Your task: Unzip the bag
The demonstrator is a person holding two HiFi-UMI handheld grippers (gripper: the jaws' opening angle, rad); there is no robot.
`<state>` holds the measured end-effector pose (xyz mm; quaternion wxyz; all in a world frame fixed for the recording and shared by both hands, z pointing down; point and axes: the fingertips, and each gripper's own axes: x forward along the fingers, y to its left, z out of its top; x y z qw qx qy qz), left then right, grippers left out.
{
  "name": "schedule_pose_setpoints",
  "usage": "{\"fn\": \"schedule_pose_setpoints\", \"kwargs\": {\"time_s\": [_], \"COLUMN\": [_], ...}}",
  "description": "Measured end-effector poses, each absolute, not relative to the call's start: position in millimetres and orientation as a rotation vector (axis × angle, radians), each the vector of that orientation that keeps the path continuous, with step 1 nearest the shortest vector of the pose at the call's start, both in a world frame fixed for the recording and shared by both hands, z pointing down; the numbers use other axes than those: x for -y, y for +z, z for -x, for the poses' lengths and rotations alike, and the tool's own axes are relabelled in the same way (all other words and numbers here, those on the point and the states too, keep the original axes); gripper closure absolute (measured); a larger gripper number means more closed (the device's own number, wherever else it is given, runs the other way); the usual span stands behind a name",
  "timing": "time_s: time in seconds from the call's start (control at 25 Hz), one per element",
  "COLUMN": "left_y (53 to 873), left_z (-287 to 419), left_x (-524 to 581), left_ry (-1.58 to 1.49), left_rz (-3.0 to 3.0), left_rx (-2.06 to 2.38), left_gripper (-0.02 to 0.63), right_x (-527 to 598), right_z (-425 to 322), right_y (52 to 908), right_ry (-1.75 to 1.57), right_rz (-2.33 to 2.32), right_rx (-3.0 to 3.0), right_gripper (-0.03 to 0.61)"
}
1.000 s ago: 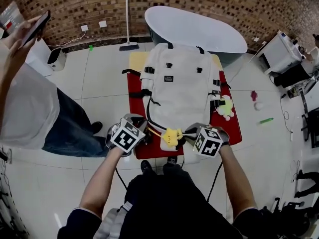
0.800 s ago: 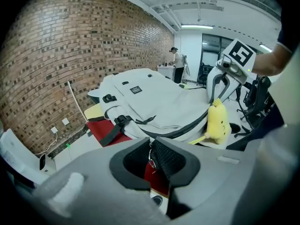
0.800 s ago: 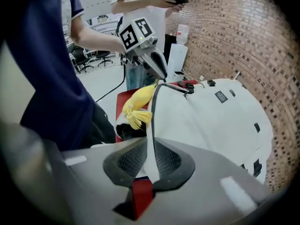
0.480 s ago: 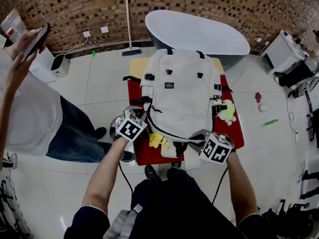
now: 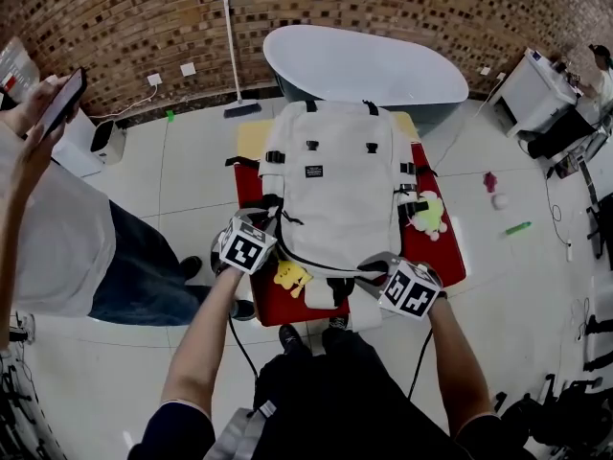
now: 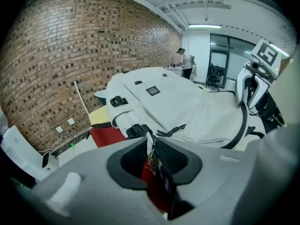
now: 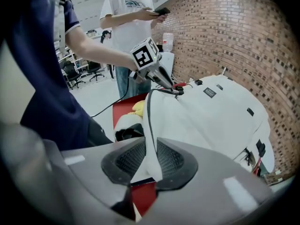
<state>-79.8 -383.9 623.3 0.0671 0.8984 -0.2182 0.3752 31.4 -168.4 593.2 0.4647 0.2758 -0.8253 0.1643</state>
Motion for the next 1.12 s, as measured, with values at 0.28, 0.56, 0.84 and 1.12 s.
{"fn": "schedule_pose_setpoints", "kwargs": {"time_s": [0.28, 0.56, 0.84, 1.12], "left_y": [581, 503, 436, 399], "left_z": [89, 61, 33, 2], "left_x": [357, 314, 249, 185], "left_ry": [0.870, 0.535, 0.295, 0.197], "left_rz": [-2.713, -2.830, -2.868, -2.868], "left_rx": [0.652, 0.631, 0.680, 0.841], "left_gripper": [0.468, 0.586, 0.611, 0.611], "right_x": [189, 218, 209, 163], "right_z": [-33, -30, -34, -41], "right_y": [551, 478, 401, 364], "right_ry": [0.427, 0.357, 0.211, 0.105], "right_rz": [-1.067, -1.451, -1.570, -1.458], "right_rx": [2.157, 2.334, 2.557, 2.695], "right_gripper": [0.470, 0.569, 0.572, 0.573]}}
